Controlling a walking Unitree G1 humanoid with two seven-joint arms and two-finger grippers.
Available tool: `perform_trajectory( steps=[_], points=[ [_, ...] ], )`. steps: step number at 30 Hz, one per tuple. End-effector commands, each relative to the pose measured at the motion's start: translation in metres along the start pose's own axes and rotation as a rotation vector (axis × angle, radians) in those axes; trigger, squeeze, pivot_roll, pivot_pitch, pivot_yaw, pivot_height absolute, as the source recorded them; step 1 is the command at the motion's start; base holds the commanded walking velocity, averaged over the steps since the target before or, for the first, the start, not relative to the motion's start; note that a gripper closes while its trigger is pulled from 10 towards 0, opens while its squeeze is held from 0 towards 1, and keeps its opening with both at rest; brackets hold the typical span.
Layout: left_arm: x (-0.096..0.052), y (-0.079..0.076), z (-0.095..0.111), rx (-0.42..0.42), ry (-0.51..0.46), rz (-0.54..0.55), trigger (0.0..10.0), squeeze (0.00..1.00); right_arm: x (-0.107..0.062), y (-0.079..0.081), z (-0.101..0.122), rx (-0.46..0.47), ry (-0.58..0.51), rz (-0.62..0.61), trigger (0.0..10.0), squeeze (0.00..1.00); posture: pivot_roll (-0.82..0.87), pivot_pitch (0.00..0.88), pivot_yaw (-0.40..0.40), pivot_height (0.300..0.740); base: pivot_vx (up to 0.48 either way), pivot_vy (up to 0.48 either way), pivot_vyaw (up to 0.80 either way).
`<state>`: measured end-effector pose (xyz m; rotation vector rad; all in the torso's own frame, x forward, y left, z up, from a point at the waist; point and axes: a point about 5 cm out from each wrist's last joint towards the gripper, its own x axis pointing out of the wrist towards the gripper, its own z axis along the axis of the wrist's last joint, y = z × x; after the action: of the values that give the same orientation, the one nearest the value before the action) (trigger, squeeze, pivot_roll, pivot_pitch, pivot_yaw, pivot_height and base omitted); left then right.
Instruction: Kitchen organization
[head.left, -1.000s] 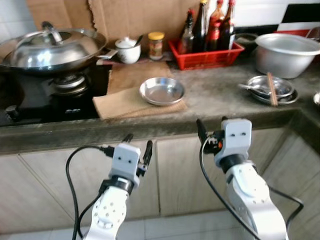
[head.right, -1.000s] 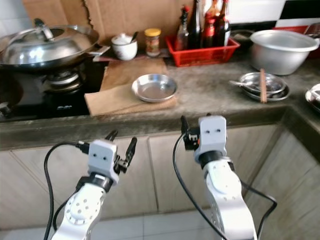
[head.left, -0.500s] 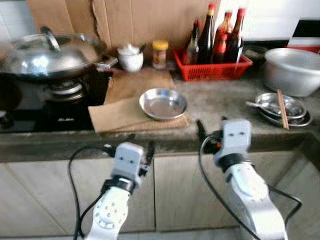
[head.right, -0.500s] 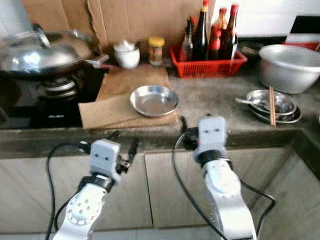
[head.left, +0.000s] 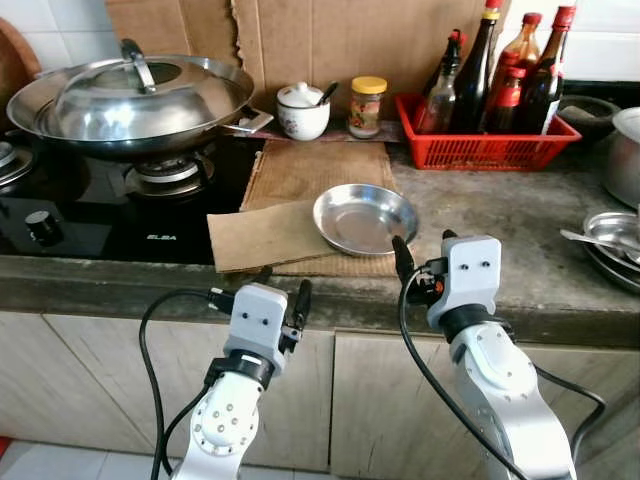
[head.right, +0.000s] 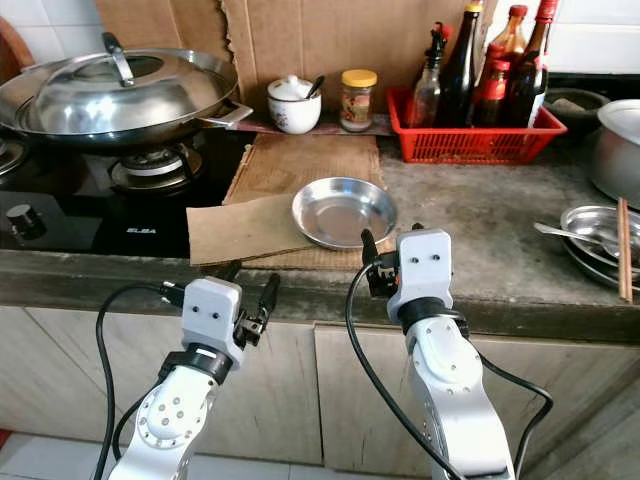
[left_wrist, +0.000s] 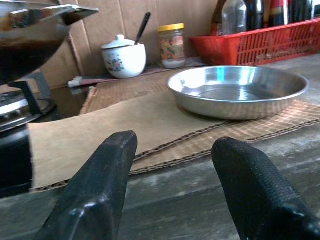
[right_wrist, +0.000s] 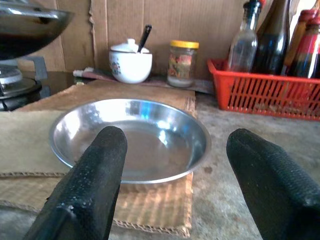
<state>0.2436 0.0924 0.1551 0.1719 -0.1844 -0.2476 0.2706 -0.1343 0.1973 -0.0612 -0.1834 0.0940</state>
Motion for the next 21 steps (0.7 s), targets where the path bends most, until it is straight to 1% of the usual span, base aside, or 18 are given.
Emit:
perform_trajectory(
  steps=[1, 2, 5, 6, 7, 8, 9, 10, 11, 12, 14, 15, 18, 19, 20, 21],
  points=[
    [0.000, -0.001, 0.002, 0.000, -0.006, -0.001, 10.0, 0.00, 0.003, -0.001, 0.002, 0.014, -0.004, -0.002, 10.0, 0.00, 0.10, 0.054, -0.015, 0.740, 0.000, 0.000, 0.00],
    [0.000, -0.001, 0.002, 0.000, -0.006, -0.001, 10.0, 0.00, 0.003, -0.001, 0.002, 0.014, -0.004, -0.002, 10.0, 0.00, 0.10, 0.054, -0.015, 0.740, 0.000, 0.000, 0.00],
    [0.001, -0.001, 0.003, -0.003, -0.010, 0.001, 10.0, 0.00, 0.015, -0.001, 0.003, 0.017, 0.037, -0.008, 10.0, 0.00, 0.11, 0.058, -0.016, 0.740, 0.000, 0.000, 0.00],
    [0.001, -0.001, 0.003, -0.003, -0.010, 0.001, 10.0, 0.00, 0.015, -0.001, 0.003, 0.017, 0.037, -0.008, 10.0, 0.00, 0.11, 0.058, -0.016, 0.740, 0.000, 0.000, 0.00],
    [0.001, -0.001, 0.003, -0.004, -0.010, 0.001, 10.0, 0.00, 0.021, 0.000, 0.003, 0.008, 0.052, -0.007, 10.0, 0.00, 0.11, 0.058, -0.016, 0.740, 0.000, 0.000, 0.00],
    [0.001, -0.001, 0.003, -0.004, -0.011, 0.001, 10.0, 0.00, 0.022, 0.000, 0.003, 0.006, 0.054, -0.007, 10.0, 0.00, 0.11, 0.058, -0.015, 0.740, 0.000, 0.000, 0.00],
    [0.001, -0.001, 0.004, -0.004, -0.011, 0.000, 10.0, 0.00, 0.027, 0.001, 0.002, 0.005, 0.069, 0.000, 10.0, 0.00, 0.11, 0.060, -0.018, 0.740, 0.000, 0.000, 0.00],
    [0.001, -0.002, 0.004, -0.003, -0.010, -0.001, 10.0, 0.00, 0.033, 0.004, 0.001, 0.007, 0.096, 0.021, 10.0, 0.10, 0.11, 0.060, -0.018, 0.740, 0.000, 0.000, 0.00],
    [0.000, -0.002, 0.004, -0.003, -0.010, -0.002, 10.0, 0.00, 0.038, 0.005, 0.001, 0.008, 0.115, 0.037, 10.0, 0.10, 0.11, 0.064, -0.018, 0.740, 0.000, 0.000, 0.00],
    [0.000, -0.002, 0.004, -0.003, -0.009, -0.001, 10.0, 0.00, 0.043, 0.007, 0.001, 0.019, 0.132, 0.044, 10.0, 1.00, 0.11, 0.062, -0.020, 0.740, 0.000, 0.000, 0.00],
    [0.000, -0.002, 0.004, -0.004, -0.009, -0.001, 10.0, 0.00, 0.045, 0.007, 0.001, 0.026, 0.133, 0.039, 10.0, 1.00, 0.11, 0.064, -0.024, 0.740, 0.000, 0.000, 0.00],
    [-0.001, -0.003, 0.004, -0.005, -0.006, -0.002, 10.0, 0.00, 0.053, 0.011, -0.002, 0.022, 0.179, 0.053, 10.0, 1.00, 0.11, 0.067, -0.027, 0.740, 0.000, 0.000, 0.00],
    [-0.001, -0.004, 0.004, -0.004, -0.006, -0.001, 10.0, 0.00, 0.063, 0.012, -0.005, 0.025, 0.236, 0.036, 10.0, 1.00, 0.12, 0.072, -0.033, 0.740, 0.000, 0.000, 0.00],
    [-0.002, -0.004, 0.004, -0.004, -0.006, 0.001, 10.0, 0.00, 0.070, 0.012, -0.001, 0.036, 0.247, 0.016, 10.0, 0.00, 0.12, 0.075, -0.038, 0.740, 0.000, 0.000, 0.00],
    [-0.002, -0.004, 0.004, -0.004, -0.004, 0.002, 10.0, 0.00, 0.074, 0.011, 0.000, 0.037, 0.257, -0.004, 10.0, 0.00, 0.12, 0.076, -0.038, 0.740, 0.000, 0.000, 0.00],
    [-0.002, -0.004, 0.004, -0.004, -0.004, 0.002, 10.0, 0.00, 0.074, 0.011, 0.000, 0.037, 0.257, -0.004, 10.0, 0.00, 0.12, 0.076, -0.038, 0.740, 0.000, 0.000, 0.00]
  ],
)
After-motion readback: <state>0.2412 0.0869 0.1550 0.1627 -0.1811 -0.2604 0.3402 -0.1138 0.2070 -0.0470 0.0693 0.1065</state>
